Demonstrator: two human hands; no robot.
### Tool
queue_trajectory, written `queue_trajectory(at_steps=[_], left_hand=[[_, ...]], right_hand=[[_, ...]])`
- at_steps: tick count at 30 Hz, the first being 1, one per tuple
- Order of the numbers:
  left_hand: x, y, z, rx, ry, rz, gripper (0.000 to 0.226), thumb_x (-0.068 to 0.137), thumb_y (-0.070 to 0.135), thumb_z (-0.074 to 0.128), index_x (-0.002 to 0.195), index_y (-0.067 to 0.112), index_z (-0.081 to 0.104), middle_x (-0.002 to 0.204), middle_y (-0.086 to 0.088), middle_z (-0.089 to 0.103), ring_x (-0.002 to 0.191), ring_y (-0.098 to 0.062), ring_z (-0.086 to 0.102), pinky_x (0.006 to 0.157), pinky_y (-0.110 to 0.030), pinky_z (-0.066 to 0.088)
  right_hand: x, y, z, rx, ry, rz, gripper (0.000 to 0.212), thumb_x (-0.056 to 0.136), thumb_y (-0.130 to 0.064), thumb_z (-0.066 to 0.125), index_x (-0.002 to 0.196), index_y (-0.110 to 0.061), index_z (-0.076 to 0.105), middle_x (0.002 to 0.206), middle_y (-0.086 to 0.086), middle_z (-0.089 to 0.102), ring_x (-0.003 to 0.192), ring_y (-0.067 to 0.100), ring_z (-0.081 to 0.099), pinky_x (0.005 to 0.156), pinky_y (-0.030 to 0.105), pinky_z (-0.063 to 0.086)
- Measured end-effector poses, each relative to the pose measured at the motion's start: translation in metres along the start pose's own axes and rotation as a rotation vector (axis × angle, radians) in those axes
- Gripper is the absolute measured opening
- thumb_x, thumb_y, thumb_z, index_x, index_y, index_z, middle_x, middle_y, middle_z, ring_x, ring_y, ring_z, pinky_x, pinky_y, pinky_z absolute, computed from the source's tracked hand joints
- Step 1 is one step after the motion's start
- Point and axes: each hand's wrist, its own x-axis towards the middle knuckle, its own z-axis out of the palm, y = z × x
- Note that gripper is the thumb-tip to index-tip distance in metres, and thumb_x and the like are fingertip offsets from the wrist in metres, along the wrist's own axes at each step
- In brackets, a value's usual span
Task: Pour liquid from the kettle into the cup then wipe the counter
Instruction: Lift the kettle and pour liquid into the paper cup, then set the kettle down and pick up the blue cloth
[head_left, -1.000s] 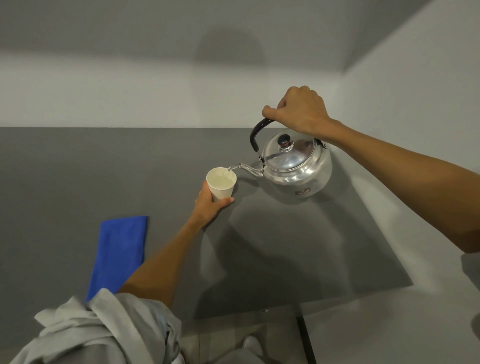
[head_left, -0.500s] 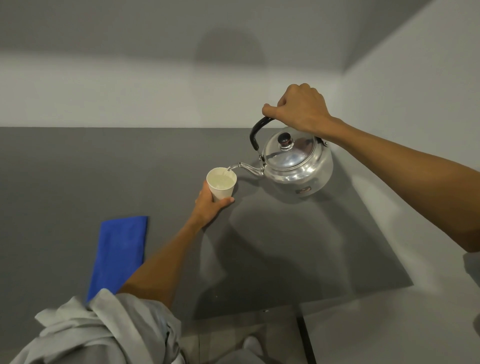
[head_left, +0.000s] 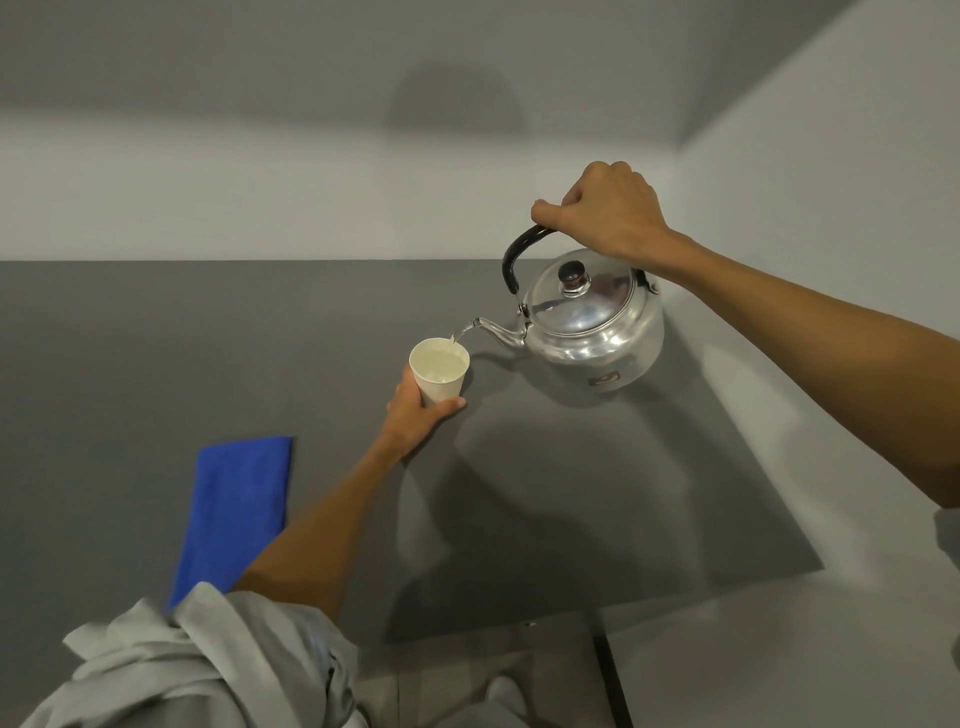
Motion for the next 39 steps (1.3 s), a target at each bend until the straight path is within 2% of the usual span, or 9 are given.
queue_trajectory(at_steps=[6,9,13,18,21,25,30,34,39], left_hand=[[0.000,-0.003,-0.001,0.003,-0.179,0.019,0.100,0.067,0.006,0.082,0.143,0.015,0.017,0.135,0.005,0.037,0.125,-0.014,0.038,0.102,-0.028,0.032],[-0.001,-0.005,-0.013,0.009,-0.258,-0.013,0.084,0.072,-0.020,0.058,0.142,0.007,0.020,0.135,-0.001,0.039,0.134,-0.025,0.037,0.104,-0.030,0.033],[-0.011,0.013,-0.042,-0.060,0.127,-0.007,0.052,0.082,-0.020,0.040,0.131,-0.003,0.039,0.129,-0.021,0.053,0.118,-0.027,0.051,0.098,-0.030,0.040],[-0.017,0.080,-0.049,-0.044,0.423,0.291,0.032,0.089,0.003,0.043,0.118,0.014,0.051,0.112,0.000,0.048,0.102,-0.017,0.048,0.089,-0.027,0.042],[-0.022,0.131,-0.018,-0.010,0.310,0.515,0.021,0.092,0.014,0.044,0.106,0.027,0.053,0.103,0.017,0.049,0.104,-0.015,0.051,0.090,-0.023,0.042],[-0.021,0.170,0.050,0.099,0.012,0.686,0.018,0.096,0.021,0.046,0.104,0.012,0.059,0.105,0.000,0.055,0.101,-0.012,0.048,0.092,-0.019,0.038],[-0.021,0.178,0.110,0.175,-0.290,0.618,0.031,0.099,0.034,0.041,0.108,0.009,0.059,0.102,0.002,0.054,0.095,-0.009,0.051,0.081,-0.006,0.037],[-0.022,0.177,0.131,0.182,-0.369,0.516,0.041,0.099,0.042,0.033,0.108,0.014,0.062,0.099,0.001,0.064,0.092,-0.008,0.058,0.082,-0.017,0.041],[-0.024,0.175,0.136,0.157,-0.316,0.442,0.047,0.101,0.040,0.028,0.075,0.014,0.059,0.056,0.013,0.046,0.052,0.008,0.051,0.058,-0.009,0.037]], right_hand=[[-0.029,0.032,-0.017,0.167,0.016,0.187,0.047,0.069,-0.040,0.057,0.043,-0.017,0.026,0.034,-0.007,0.019,0.045,0.016,0.018,0.048,0.028,0.021],[-0.053,0.054,-0.019,0.233,0.032,0.273,0.047,0.066,-0.039,0.058,0.041,-0.018,0.025,0.037,-0.008,0.022,0.046,0.017,0.019,0.052,0.029,0.025],[-0.080,0.077,-0.016,0.293,0.044,0.331,0.050,0.070,-0.037,0.062,0.041,-0.018,0.026,0.045,0.001,0.026,0.049,0.020,0.025,0.058,0.032,0.031],[-0.101,0.092,-0.006,0.338,0.061,0.403,0.052,0.073,-0.038,0.063,0.041,-0.017,0.029,0.041,-0.002,0.027,0.041,0.015,0.023,0.052,0.029,0.027],[-0.114,0.099,0.002,0.367,0.088,0.452,0.054,0.074,-0.039,0.064,0.040,-0.018,0.029,0.034,-0.008,0.023,0.039,0.014,0.021,0.049,0.028,0.025],[-0.131,0.109,0.010,0.388,0.133,0.511,0.054,0.076,-0.040,0.064,0.040,-0.018,0.029,0.039,-0.004,0.025,0.040,0.015,0.021,0.051,0.029,0.027],[-0.139,0.109,0.022,0.406,0.165,0.556,0.055,0.077,-0.044,0.061,0.039,-0.021,0.028,0.033,-0.008,0.023,0.034,0.010,0.020,0.041,0.024,0.024],[-0.140,0.107,0.029,0.403,0.192,0.591,0.053,0.078,-0.041,0.060,0.040,-0.021,0.029,0.034,-0.007,0.024,0.034,0.010,0.021,0.039,0.024,0.023],[-0.144,0.108,0.036,0.414,0.198,0.634,0.049,0.075,-0.036,0.057,0.039,-0.020,0.028,0.030,-0.006,0.023,0.038,0.013,0.023,0.044,0.026,0.025]])
